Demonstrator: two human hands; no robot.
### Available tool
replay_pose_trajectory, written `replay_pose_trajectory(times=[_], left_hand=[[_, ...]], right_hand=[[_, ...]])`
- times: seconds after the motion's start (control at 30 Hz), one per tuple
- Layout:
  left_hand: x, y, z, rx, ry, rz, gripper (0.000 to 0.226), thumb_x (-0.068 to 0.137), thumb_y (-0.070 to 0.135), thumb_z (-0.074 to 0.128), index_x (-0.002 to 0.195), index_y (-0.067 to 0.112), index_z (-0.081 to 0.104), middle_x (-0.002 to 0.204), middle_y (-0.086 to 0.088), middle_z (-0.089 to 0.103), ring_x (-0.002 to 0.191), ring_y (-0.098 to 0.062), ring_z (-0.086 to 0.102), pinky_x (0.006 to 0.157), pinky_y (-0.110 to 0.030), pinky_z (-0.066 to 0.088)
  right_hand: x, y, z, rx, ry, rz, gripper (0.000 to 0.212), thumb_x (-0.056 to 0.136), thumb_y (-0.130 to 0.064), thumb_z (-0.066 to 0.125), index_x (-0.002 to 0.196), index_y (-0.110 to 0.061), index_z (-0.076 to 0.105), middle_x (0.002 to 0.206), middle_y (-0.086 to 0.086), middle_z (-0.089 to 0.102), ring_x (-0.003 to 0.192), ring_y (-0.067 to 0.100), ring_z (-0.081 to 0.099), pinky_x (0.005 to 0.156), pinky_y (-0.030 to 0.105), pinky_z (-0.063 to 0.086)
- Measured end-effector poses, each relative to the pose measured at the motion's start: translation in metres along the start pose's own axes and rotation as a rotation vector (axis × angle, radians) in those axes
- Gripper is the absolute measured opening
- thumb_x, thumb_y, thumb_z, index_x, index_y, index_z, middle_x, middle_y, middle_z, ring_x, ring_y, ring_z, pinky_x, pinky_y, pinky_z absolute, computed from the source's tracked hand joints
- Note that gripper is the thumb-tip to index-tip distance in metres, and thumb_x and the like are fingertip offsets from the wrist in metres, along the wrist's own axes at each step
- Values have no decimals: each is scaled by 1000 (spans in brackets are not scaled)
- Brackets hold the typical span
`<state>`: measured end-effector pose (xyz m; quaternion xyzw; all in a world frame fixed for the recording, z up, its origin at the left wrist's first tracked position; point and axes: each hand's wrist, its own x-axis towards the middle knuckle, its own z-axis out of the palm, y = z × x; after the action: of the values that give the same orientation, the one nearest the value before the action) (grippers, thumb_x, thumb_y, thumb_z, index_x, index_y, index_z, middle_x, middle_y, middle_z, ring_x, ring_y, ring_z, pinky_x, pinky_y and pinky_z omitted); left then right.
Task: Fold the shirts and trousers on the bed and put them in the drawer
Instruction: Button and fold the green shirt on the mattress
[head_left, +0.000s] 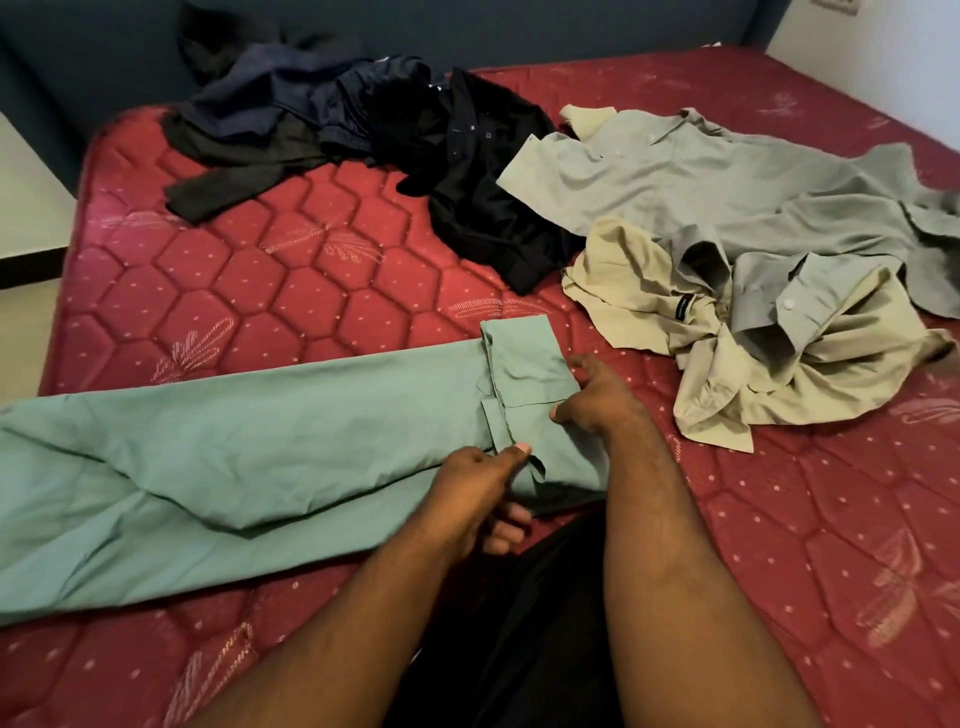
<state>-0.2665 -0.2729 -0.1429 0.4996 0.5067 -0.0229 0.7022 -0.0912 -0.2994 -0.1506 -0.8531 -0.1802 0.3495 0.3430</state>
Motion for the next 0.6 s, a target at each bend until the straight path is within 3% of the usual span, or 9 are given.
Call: replay_pose_trajectory(times=[0.07,0.17,0.23,0.3,0.4,0.5,0.53,0.6], left_hand=[[5,4,6,-218,101,98,19,91,17,66,97,9,51,73,-15,62,43,-21,57,37,-25,47],[14,5,4,-202,207,340,24,80,-10,70,82,10,58,70,-9,60,57,-17,60,51,-24,54],[20,-7,2,-53,257,435,30,73,-12,73,79,15,61,75,-3,62,67,-11,59,63,-17,51],[20,-25,2,-42,251,419,38,69,-13,75,86,18,61,82,-5,67,73,-15,63,68,-23,54],[23,-41,5,-156,212,430,59,70,-15,73,109,24,53,89,-10,68,70,-16,68,63,-31,56],[21,-32,4,-153,145,483,89,73,-21,65,130,42,38,80,0,65,59,-4,62,57,-21,50],[21,-27,4,-141,126,485,88,75,-22,60,130,44,40,83,4,66,59,-1,61,56,-17,48],[22,-15,2,-161,91,407,61,80,-13,56,125,29,58,100,2,70,71,-4,64,64,-16,52]], right_hand=[[-2,0,1,27,-10,21,84,71,9,76,142,-22,44,123,12,61,107,29,61,92,37,52],[0,4,1,72,-14,33,81,67,8,79,136,-20,49,119,13,63,105,30,63,93,45,53],[1,5,1,84,-33,41,83,65,7,81,137,-20,49,118,13,63,103,31,64,93,46,53],[-2,3,0,93,-49,55,88,64,7,82,139,-21,46,122,12,61,106,31,62,95,46,52],[-7,4,-2,113,-52,82,87,67,5,82,142,-18,44,125,9,60,106,29,59,93,43,51],[-10,1,-7,232,-51,153,53,78,-14,79,125,-10,56,101,8,66,78,21,60,61,29,48],[-10,0,-9,246,-34,166,36,83,-21,75,113,-9,60,89,6,64,70,18,57,54,26,42],[-7,-1,-9,240,15,164,17,88,-22,69,91,-9,59,77,8,60,61,17,53,50,24,36]])
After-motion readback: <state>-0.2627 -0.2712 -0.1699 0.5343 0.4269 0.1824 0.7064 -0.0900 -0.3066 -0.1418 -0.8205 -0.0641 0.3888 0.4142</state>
